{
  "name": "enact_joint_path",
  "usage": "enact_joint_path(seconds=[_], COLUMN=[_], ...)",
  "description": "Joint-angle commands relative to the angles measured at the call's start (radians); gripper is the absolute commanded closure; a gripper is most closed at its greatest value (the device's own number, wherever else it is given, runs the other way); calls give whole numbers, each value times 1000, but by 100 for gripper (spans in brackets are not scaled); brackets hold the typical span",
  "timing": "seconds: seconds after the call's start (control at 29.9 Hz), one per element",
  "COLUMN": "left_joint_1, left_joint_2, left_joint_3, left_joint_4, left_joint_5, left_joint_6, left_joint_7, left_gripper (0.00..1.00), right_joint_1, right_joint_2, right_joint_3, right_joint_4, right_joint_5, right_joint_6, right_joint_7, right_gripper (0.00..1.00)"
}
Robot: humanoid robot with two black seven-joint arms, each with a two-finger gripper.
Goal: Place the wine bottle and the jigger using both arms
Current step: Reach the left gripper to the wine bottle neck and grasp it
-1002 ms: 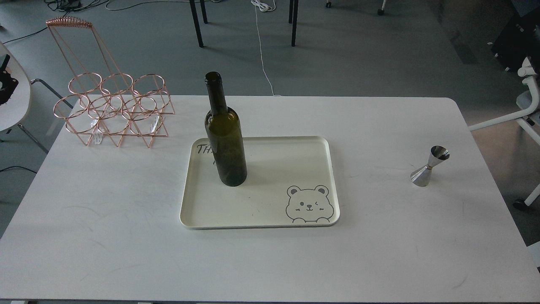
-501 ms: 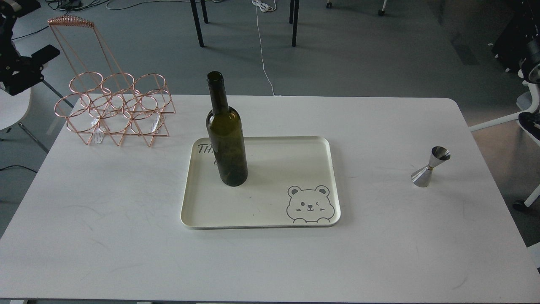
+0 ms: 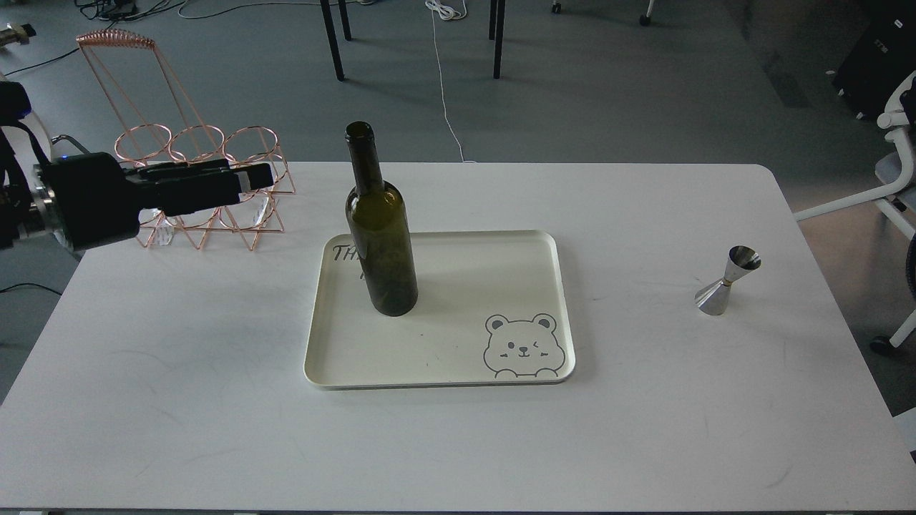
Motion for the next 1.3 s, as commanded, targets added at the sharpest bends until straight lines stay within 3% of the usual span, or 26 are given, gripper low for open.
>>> enact_joint_path(seconds=[0.0, 0.33, 0.63, 0.87, 1.27], left_joint_1=[5, 17, 12, 8, -6], left_joint_2=[-53, -206, -341, -401, -390], left_joint_3=[3, 4, 4, 3, 1], left_joint_4=[5, 12, 80, 141, 140], left_joint_5=[165, 371, 405, 406, 405], left_joint_6=[87, 167, 168, 185, 185], left_joint_7=[2, 8, 28, 56, 48], left_gripper=[2, 7, 11, 19, 61], right_joint_1=[0, 9, 11, 11, 9], right_joint_2=[6, 14, 11, 9, 12], right_joint_3=[2, -3, -6, -6, -12], right_joint_4=[-2, -2, -3, -3, -3], right_joint_5=[3, 2, 2, 2, 0], right_joint_6=[3, 15, 26, 26, 24], right_joint_7=[0, 0, 0, 0, 0], right_gripper=[3, 3, 3, 3, 3])
